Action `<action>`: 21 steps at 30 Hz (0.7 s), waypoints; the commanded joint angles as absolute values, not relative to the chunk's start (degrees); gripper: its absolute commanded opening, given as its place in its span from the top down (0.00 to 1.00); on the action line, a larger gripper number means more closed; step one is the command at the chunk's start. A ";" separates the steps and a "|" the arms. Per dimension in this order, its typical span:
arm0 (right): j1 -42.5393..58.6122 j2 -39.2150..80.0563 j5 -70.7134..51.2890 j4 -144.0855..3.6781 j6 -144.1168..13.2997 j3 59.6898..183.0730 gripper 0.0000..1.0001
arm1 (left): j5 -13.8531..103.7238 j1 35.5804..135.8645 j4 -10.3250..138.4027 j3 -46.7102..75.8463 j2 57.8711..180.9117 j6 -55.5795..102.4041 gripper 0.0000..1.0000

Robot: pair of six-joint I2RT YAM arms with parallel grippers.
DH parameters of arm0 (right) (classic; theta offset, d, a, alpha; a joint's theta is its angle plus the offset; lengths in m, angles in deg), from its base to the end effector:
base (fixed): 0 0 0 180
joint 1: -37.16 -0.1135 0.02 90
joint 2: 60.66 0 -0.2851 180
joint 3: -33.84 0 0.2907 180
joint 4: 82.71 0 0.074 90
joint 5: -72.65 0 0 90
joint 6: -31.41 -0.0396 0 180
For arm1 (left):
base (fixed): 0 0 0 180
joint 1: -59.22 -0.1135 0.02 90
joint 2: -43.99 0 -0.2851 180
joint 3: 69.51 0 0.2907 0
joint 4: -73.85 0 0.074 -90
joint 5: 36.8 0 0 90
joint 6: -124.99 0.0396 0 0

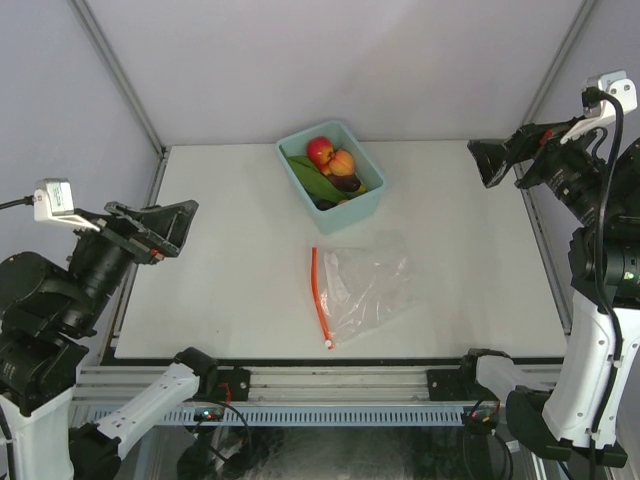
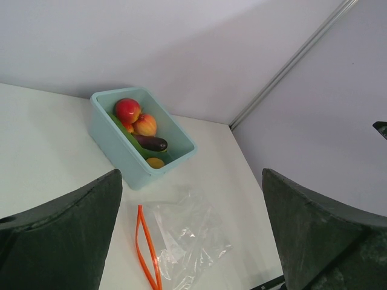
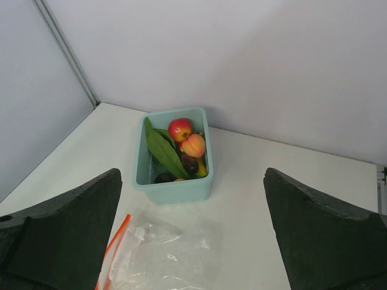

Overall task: Open the zip-top bag and remove the fake food
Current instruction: Reset both arms

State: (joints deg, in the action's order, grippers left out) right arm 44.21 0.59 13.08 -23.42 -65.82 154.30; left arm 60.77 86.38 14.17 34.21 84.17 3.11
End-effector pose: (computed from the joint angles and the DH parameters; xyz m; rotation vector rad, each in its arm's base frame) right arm 0.1412 0.0027 0.6130 -0.2224 1.5718 0.4191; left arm 0.0422 -0.0158 0.5653 -0.1728 1.5382 -0.7249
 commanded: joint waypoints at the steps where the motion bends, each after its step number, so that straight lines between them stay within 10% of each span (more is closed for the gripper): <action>1: 44.43 -0.01 14.05 -24.95 -64.85 154.00 0.00 | 61.45 86.60 15.53 33.94 84.33 4.45 0.00; 21: 44.72 -0.65 13.60 -25.57 -64.75 152.76 0.00 | 60.11 86.64 16.31 32.37 84.76 5.02 0.00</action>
State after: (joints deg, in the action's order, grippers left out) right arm 44.32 0.09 13.59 -23.58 -65.21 153.10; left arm 60.62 86.38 14.23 33.44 84.21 3.33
